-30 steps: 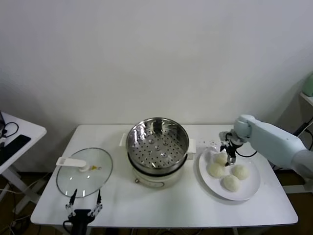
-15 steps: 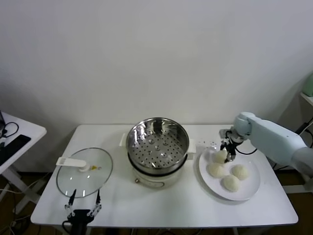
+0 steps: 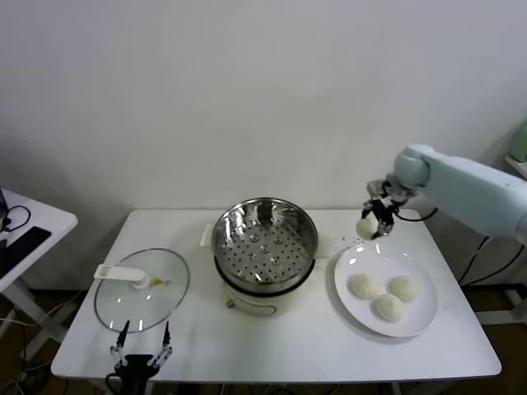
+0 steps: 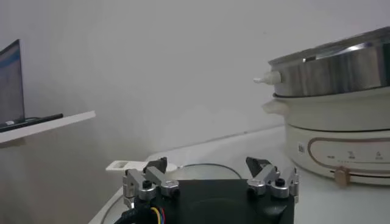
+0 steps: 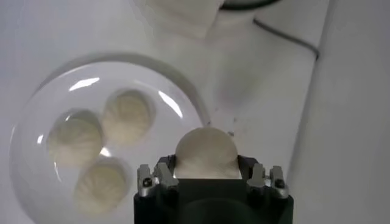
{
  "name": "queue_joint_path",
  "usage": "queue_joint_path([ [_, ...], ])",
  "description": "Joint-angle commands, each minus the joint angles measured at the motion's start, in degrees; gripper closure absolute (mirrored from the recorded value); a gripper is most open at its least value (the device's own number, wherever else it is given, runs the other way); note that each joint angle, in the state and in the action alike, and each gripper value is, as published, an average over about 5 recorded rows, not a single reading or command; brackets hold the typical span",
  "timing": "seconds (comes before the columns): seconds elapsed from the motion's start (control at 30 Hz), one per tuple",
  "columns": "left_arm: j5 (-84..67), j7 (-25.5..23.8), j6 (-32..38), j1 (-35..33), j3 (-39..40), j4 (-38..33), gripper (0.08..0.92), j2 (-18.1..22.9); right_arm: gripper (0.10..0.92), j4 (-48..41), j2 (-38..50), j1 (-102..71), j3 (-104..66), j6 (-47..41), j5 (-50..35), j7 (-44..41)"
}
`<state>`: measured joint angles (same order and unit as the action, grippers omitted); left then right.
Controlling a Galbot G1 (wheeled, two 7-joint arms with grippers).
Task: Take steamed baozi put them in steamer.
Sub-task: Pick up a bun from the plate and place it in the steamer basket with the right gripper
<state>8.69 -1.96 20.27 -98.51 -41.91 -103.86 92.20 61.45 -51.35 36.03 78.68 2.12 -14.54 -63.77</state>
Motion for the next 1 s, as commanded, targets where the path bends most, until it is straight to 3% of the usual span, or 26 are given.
queue_joint_path([
  [0.03,0.18,0.03,0.03,0.20,0.37,0.36,0.177,0.34,0.347,9.62,-3.58,13.32,4.37,6.23,-5.85,-0.98],
  [0.4,0.29,0.05,-0.02,0.27,0.63,0.25,0.177,0.24,0.341,6.03,-18.71,9.30,2.77,19.61,5.43,2.46],
  [1.0,0.69,0.10,0.44,0.17,0.47,0.74,0.177,0.63,0.321,-20.24,-32.33,-8.15,-4.61,38.14,19.17,3.70],
])
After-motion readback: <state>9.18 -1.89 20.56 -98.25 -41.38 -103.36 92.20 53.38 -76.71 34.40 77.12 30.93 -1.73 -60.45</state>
